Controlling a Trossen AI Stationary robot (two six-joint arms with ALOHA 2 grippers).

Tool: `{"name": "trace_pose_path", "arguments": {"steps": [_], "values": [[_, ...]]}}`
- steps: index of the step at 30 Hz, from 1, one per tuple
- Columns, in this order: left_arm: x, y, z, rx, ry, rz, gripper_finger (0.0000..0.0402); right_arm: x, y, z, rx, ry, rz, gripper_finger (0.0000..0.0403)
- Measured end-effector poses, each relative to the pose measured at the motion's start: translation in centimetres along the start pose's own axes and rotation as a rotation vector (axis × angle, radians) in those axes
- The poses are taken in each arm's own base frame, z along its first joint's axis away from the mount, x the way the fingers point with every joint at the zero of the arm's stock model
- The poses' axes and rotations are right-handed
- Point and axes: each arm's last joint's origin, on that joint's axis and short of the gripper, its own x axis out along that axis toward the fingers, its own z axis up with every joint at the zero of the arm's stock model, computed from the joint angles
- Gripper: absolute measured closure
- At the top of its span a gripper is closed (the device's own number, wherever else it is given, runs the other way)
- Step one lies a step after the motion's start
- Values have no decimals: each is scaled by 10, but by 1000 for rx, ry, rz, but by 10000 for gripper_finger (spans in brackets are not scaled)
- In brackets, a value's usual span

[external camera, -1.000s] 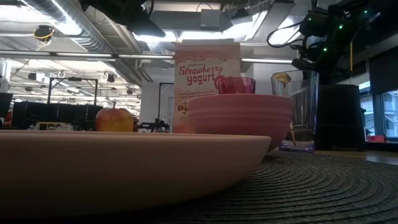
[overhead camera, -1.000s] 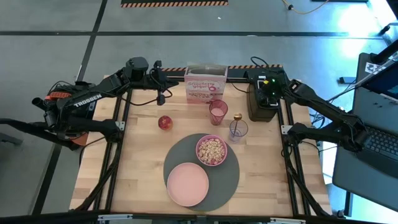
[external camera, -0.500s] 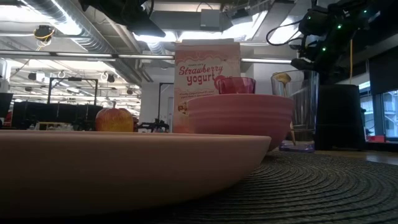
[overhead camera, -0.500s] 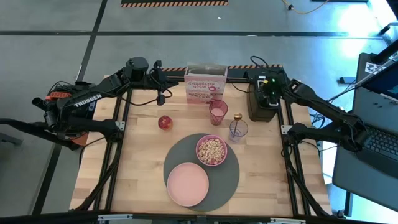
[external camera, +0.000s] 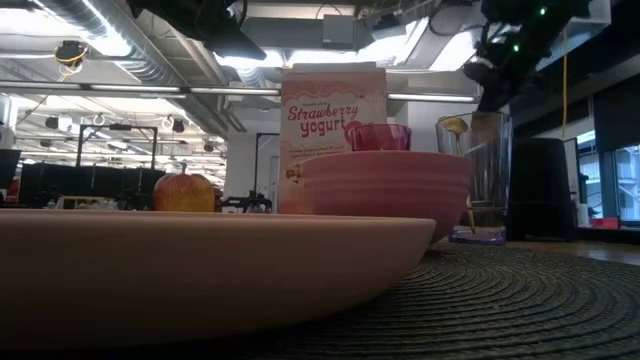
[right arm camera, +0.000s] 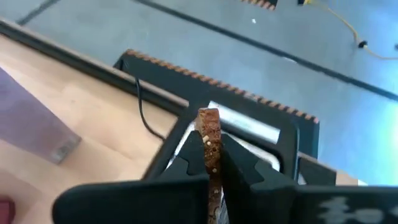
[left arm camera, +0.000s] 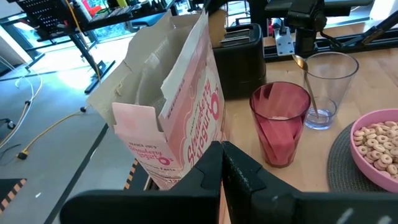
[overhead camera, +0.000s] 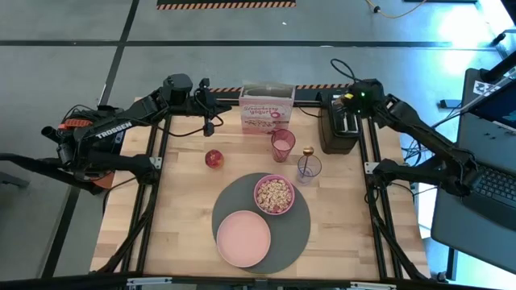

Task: Arrange a breakfast setting
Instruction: Put the brown bread on the pink plate

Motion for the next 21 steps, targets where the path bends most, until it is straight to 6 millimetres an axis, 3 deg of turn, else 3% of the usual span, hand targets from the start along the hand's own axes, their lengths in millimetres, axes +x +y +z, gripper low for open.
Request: {"name": "trace_pose_path", "arguments": {"steps": [9,14,21], "values": [[0,0,0,-3,3,-1,401,-36,21,19,-81,-76,41,397],[0,0,-1,-5,10,-4,401,-59,43,24,-186,-149,158,397],[0,0,-2,-6,23,13,401,-91,86,5,-308,-214,300,397]]}}
